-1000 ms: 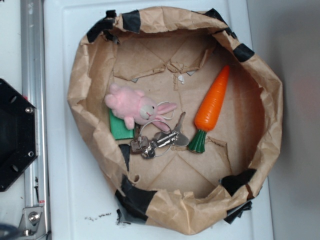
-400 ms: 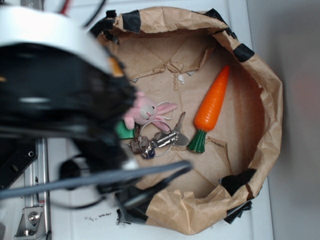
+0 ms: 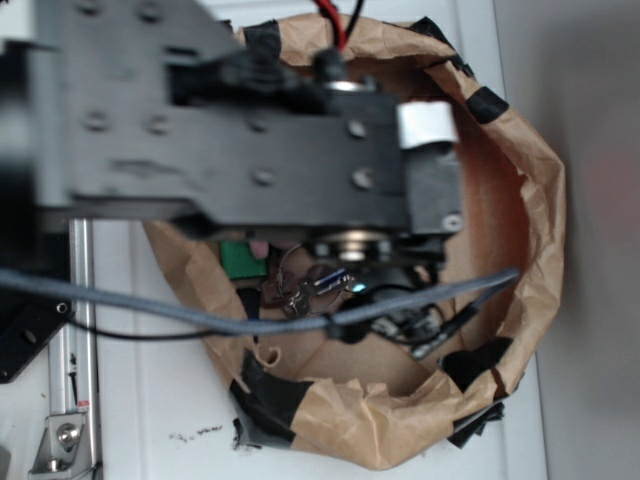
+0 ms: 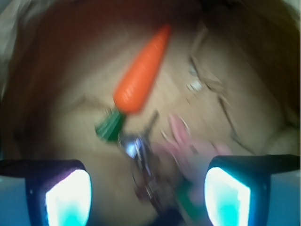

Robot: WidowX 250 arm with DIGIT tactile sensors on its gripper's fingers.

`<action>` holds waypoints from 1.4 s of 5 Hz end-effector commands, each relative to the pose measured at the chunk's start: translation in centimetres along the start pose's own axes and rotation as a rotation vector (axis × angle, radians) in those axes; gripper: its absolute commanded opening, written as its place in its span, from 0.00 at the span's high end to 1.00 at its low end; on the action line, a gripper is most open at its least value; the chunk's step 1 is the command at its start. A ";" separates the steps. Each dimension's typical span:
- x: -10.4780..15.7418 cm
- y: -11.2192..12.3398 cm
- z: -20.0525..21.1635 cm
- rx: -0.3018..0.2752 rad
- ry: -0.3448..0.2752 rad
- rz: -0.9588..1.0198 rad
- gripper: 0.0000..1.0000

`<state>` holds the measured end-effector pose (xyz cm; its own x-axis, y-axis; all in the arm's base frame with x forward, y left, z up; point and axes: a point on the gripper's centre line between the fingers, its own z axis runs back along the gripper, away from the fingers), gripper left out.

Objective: Grab the carrot.

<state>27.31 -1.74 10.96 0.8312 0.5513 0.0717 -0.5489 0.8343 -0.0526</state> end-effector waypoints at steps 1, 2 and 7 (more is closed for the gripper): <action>7.0 0.0 -4.0 0.027 -0.102 0.178 0.00; 7.0 -0.6 -7.3 -0.005 0.056 0.204 0.00; 3.3 0.3 4.2 -0.047 -0.059 -0.466 1.00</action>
<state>28.85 -1.23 13.55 0.9926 0.1004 0.0681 -0.0981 0.9945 -0.0363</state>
